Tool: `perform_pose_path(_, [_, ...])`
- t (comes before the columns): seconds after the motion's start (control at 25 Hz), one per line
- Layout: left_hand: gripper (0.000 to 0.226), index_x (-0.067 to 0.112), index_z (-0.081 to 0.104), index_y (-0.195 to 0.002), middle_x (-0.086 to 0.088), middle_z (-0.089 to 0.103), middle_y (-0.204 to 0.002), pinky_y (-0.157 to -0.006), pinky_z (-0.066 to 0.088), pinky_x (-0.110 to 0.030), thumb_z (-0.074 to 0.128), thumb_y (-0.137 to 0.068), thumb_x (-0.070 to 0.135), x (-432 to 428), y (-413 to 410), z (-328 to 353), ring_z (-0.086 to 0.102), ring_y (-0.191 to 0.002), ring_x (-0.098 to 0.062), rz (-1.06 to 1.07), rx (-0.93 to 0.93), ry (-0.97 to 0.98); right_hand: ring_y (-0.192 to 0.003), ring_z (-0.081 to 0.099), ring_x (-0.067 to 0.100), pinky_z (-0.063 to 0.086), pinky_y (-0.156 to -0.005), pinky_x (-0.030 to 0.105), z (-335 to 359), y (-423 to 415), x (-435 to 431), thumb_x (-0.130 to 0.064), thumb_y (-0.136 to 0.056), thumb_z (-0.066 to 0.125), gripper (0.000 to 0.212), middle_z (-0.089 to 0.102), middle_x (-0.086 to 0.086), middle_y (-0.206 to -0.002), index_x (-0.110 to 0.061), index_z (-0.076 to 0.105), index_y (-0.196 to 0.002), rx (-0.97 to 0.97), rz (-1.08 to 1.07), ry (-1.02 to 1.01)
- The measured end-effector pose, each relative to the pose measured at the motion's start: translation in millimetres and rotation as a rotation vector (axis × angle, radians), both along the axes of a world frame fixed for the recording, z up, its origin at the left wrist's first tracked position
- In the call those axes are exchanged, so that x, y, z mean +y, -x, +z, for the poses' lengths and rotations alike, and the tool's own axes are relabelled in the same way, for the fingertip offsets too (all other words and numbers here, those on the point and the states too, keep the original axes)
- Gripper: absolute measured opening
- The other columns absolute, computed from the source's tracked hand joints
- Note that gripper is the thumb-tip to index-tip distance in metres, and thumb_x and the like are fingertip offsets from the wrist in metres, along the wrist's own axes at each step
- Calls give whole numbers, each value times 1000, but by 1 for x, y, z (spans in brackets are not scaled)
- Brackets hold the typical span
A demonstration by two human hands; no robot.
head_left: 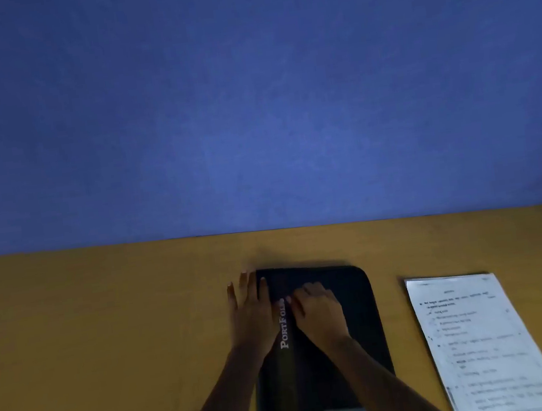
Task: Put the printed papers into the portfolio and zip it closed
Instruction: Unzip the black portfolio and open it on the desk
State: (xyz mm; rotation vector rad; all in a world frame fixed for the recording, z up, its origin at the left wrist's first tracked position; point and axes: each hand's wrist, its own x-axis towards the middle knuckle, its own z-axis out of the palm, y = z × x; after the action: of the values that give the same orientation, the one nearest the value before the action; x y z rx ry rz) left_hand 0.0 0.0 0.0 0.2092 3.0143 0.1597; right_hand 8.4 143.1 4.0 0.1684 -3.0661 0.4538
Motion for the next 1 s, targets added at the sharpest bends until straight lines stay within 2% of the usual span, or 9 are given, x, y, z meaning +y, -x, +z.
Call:
perform_pose_path(0.08, [59,15,41,-143,-6,29,-156,-118,9,-51,39,-96,50,-6,19,-2,17,-147,-26,72,18,-55,-90,62,29,51,-77,39,3,31,-6,-30,-92,56,25,66,9,-94,-10,70,-89,-61,-111,201])
perform_pose_path(0.2, [51,26,54,-132,1,34,-154,-115,16,-49,46,-91,55,-18,48,-4,23,-143,-25,107,4,-52,-94,64,29,53,-79,36,7,84,-16,-36,-89,60,28,69,10,-98,-10,72,-93,-259,-260,337])
perform_pose_path(0.36, [47,30,64,-119,4,36,-150,-113,21,-44,56,-83,59,-27,68,-7,23,-141,-20,126,-55,-52,-108,60,31,48,-93,40,2,131,-30,-38,-84,64,41,67,11,-114,-10,63,-113,-514,-344,264])
perform_pose_path(0.52, [49,31,64,-119,4,37,-148,-112,22,-44,67,-76,55,-31,82,-8,24,-139,-21,127,-117,-144,-122,51,30,42,-100,42,-7,153,-43,-38,-78,69,59,58,10,-130,-14,53,-129,-704,-334,195])
perform_pose_path(0.76, [59,34,61,-119,1,39,-143,-110,26,-48,75,-66,56,-34,98,-6,27,-136,-25,163,-200,-160,-124,49,32,39,-103,45,-11,162,-53,-36,-79,69,56,57,12,-130,-13,52,-127,-790,-372,282])
perform_pose_path(0.88, [62,35,58,-121,-3,37,-141,-109,26,-48,76,-66,56,-33,103,-7,28,-133,-28,165,-250,-135,-121,51,32,42,-102,44,-11,159,-48,-40,-77,69,59,57,11,-128,-14,52,-128,-771,-413,294])
perform_pose_path(1.0, [58,37,59,-116,-3,35,-138,-107,27,-48,78,-64,55,-31,107,-4,28,-131,-28,169,-279,-131,-115,55,31,47,-98,45,-14,157,-36,-32,-76,70,52,60,11,-123,-13,56,-122,-749,-475,350])
